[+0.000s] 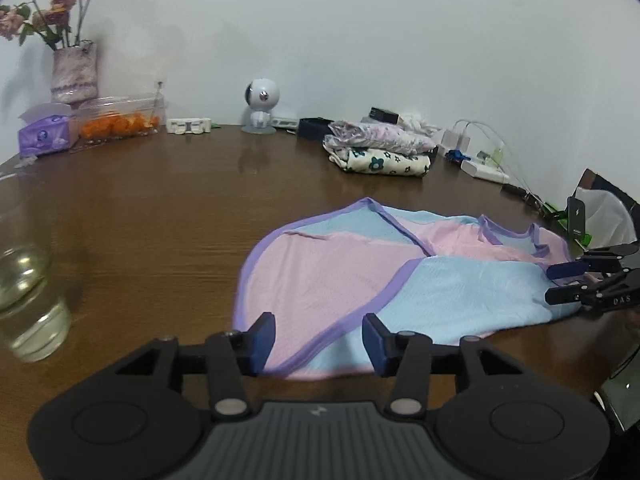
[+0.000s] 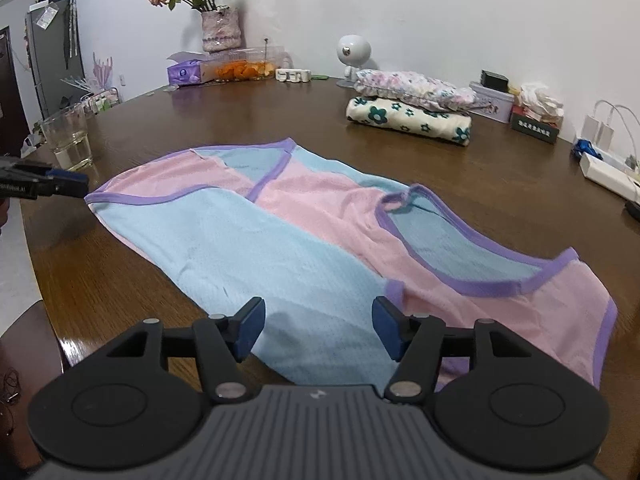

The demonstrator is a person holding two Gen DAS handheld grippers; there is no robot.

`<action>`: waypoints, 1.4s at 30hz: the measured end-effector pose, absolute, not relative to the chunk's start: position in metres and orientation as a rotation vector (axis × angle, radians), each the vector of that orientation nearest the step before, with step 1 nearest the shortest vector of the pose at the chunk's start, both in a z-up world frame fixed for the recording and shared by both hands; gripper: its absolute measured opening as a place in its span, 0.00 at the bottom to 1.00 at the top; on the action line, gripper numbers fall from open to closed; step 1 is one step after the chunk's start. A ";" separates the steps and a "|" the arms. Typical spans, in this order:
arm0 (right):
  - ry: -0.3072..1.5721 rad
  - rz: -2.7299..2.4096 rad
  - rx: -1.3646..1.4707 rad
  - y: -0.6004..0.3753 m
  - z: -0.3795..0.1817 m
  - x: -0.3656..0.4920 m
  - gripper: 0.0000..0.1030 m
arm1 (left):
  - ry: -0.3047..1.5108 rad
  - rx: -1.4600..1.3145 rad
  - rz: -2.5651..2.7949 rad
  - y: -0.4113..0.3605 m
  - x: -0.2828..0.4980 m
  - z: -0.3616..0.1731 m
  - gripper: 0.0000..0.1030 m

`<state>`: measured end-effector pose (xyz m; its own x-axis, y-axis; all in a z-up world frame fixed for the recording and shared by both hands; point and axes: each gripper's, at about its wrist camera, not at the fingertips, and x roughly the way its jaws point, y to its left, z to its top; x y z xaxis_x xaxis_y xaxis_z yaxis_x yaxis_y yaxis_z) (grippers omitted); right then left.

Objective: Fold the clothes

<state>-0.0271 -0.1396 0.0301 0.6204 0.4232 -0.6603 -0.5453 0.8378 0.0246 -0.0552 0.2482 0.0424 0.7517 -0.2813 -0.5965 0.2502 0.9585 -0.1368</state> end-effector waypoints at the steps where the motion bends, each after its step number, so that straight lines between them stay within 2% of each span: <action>1: 0.703 0.564 -0.188 -0.136 0.030 -0.026 0.59 | 0.680 -0.034 -0.286 0.243 -0.050 0.039 0.36; 2: 0.699 0.563 -0.193 -0.133 0.029 -0.024 0.58 | 0.702 -0.018 -0.281 0.238 -0.046 0.036 0.16; 3: 0.699 0.561 -0.198 -0.130 0.027 -0.024 0.58 | 0.719 -0.007 -0.279 0.235 -0.043 0.033 0.04; 9: 0.725 0.565 -0.220 -0.131 0.015 -0.030 0.58 | 0.715 0.008 -0.281 0.238 -0.062 0.027 0.06; 13: 0.720 0.583 -0.207 -0.137 0.021 -0.030 0.58 | 0.718 -0.042 -0.213 0.235 -0.051 0.049 0.16; 17: 0.663 0.525 -0.097 -0.154 0.049 0.001 0.58 | 0.654 -0.096 -0.217 0.201 -0.001 0.086 0.48; 19: 0.686 0.486 0.002 -0.161 0.055 0.032 0.58 | 0.663 -0.131 -0.220 0.178 0.036 0.093 0.50; 23: 0.797 0.438 0.237 -0.170 0.047 0.098 0.58 | 0.754 -0.175 -0.224 0.136 0.110 0.081 0.47; 25: 0.847 0.413 0.291 -0.169 0.037 0.116 0.57 | 0.818 -0.205 -0.195 0.123 0.136 0.069 0.42; 26: 0.868 0.395 0.316 -0.168 0.032 0.123 0.51 | 0.829 -0.204 -0.181 0.119 0.144 0.064 0.42; 27: 0.881 0.383 0.332 -0.167 0.028 0.128 0.39 | 0.831 -0.204 -0.166 0.115 0.150 0.059 0.42; 28: 0.889 0.376 0.341 -0.166 0.023 0.131 0.33 | 0.820 -0.199 -0.149 0.113 0.155 0.055 0.42; 29: 0.897 0.369 0.349 -0.165 0.019 0.135 0.26 | 0.820 -0.188 -0.130 0.113 0.160 0.052 0.35; 30: 0.894 0.365 0.347 -0.164 0.017 0.136 0.23 | 0.830 -0.183 -0.112 0.114 0.164 0.047 0.26; 31: 0.888 0.364 0.337 -0.163 0.015 0.136 0.20 | 0.840 -0.184 -0.102 0.114 0.168 0.043 0.22; 33: 0.883 0.366 0.321 -0.160 0.013 0.135 0.10 | 0.860 -0.208 -0.112 0.115 0.171 0.037 0.07; 36: 0.870 0.375 0.305 -0.159 0.011 0.133 0.07 | 0.846 -0.219 -0.113 0.116 0.167 0.037 0.01; 42: 0.814 0.388 0.296 -0.162 0.026 0.119 0.04 | 0.765 -0.258 -0.113 0.118 0.147 0.053 0.00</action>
